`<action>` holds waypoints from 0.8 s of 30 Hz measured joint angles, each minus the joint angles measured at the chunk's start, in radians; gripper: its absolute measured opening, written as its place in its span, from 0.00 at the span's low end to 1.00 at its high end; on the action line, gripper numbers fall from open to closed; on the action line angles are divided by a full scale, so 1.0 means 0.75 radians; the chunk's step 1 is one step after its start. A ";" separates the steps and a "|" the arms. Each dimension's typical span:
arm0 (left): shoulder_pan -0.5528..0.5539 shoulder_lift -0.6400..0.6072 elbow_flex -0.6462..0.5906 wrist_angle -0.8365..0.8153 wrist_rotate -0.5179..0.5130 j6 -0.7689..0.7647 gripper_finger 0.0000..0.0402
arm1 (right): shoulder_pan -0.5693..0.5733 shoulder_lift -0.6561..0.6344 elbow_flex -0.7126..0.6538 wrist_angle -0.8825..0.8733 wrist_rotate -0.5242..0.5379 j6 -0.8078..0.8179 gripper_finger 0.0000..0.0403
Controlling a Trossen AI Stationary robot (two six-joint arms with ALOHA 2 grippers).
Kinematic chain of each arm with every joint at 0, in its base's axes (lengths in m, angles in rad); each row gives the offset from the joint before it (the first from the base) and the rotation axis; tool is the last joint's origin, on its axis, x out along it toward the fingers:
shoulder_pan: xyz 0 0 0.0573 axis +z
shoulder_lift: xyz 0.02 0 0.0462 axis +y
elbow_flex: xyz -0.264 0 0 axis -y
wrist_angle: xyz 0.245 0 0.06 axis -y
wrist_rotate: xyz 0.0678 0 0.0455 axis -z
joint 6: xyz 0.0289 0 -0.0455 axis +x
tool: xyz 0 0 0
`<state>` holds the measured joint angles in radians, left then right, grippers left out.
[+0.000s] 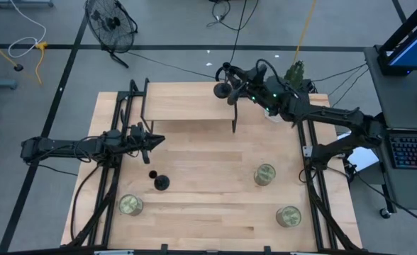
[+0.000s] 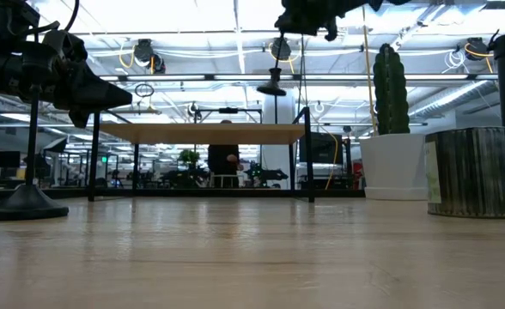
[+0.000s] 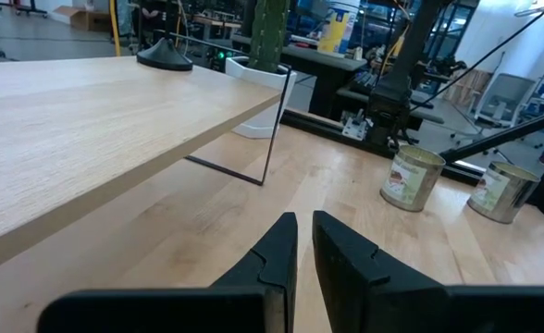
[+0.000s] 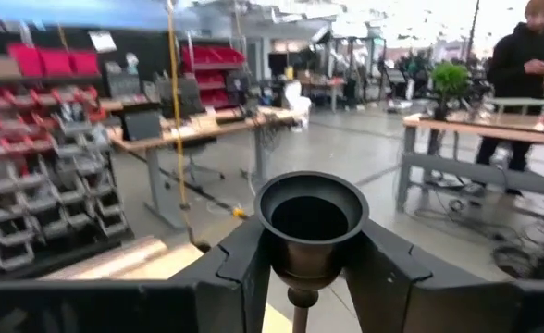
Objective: Pick & Place candle stick holders
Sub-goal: Put the right candle holder on the shelf
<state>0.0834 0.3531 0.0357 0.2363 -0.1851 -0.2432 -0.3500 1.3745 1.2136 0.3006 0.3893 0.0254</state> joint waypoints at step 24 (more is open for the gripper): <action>0.000 0.000 0.000 0.000 -0.001 0.005 0.10 | -0.022 0.107 0.005 -0.196 0.000 0.055 0.29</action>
<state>0.0837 0.3531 0.0357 0.2361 -0.1856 -0.2394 -0.3665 1.4548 1.2175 0.1535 0.3893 0.0668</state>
